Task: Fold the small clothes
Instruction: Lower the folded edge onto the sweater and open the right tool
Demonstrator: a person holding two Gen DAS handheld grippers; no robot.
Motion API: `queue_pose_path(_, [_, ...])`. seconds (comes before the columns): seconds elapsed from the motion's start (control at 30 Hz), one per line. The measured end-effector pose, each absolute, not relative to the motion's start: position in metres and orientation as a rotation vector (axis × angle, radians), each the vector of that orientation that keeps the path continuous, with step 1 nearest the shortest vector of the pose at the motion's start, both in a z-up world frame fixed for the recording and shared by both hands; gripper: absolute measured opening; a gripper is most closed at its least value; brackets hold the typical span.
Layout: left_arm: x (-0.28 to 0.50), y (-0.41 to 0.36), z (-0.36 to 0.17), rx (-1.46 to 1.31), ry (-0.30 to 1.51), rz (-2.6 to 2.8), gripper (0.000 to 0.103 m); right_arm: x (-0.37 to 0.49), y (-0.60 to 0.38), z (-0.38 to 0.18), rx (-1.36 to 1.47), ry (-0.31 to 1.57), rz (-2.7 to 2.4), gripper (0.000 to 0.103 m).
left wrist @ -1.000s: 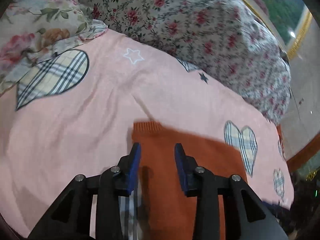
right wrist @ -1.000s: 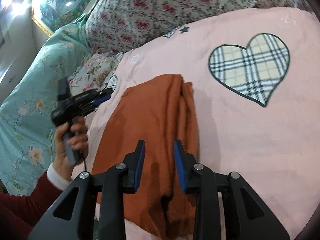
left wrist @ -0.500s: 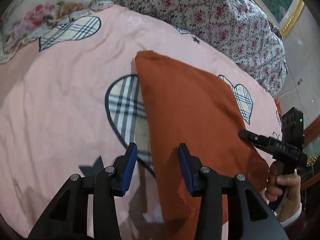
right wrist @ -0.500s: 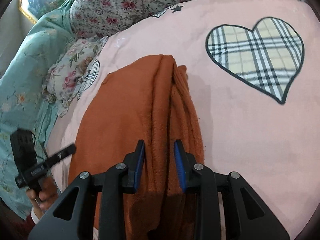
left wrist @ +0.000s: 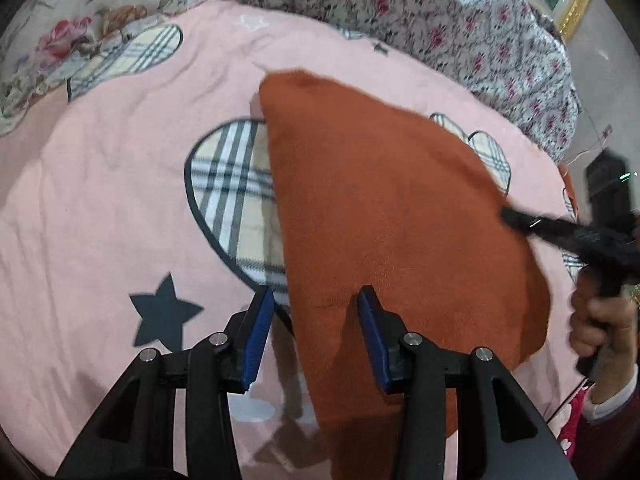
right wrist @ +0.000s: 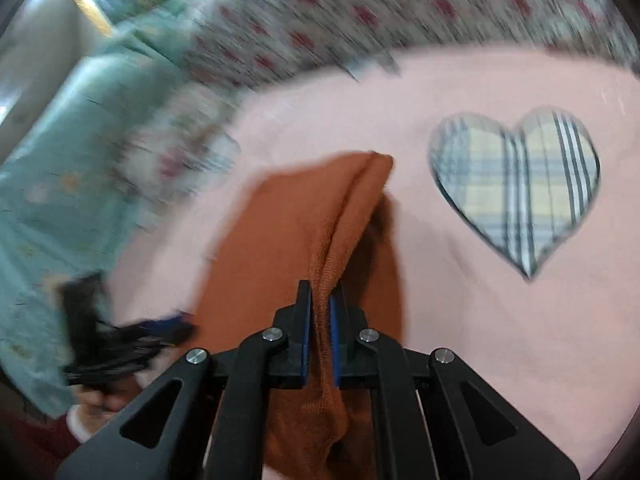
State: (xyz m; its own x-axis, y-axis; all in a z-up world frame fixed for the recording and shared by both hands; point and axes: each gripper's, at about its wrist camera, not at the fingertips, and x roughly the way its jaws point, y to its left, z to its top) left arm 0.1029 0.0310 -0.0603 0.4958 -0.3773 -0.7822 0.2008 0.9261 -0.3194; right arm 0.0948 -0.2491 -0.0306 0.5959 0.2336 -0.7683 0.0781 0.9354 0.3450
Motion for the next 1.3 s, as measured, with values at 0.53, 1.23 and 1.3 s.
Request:
queue_pose_path(0.53, [0.033, 0.041, -0.045, -0.166, 0.925, -0.391, 0.055, -0.005, -0.236, -0.036, 0.485, 0.856, 0.104, 0.020])
queue_pose_path(1.23, [-0.009, 0.024, -0.068, 0.069, 0.857, -0.384, 0.040, -0.008, -0.216, -0.003, 0.409, 0.793, 0.207, 0.005])
queue_pose_path(1.3, [-0.003, 0.025, -0.068, 0.062, 0.869, -0.353, 0.027, -0.007, -0.214, -0.002, 0.406, 0.791, 0.203, 0.005])
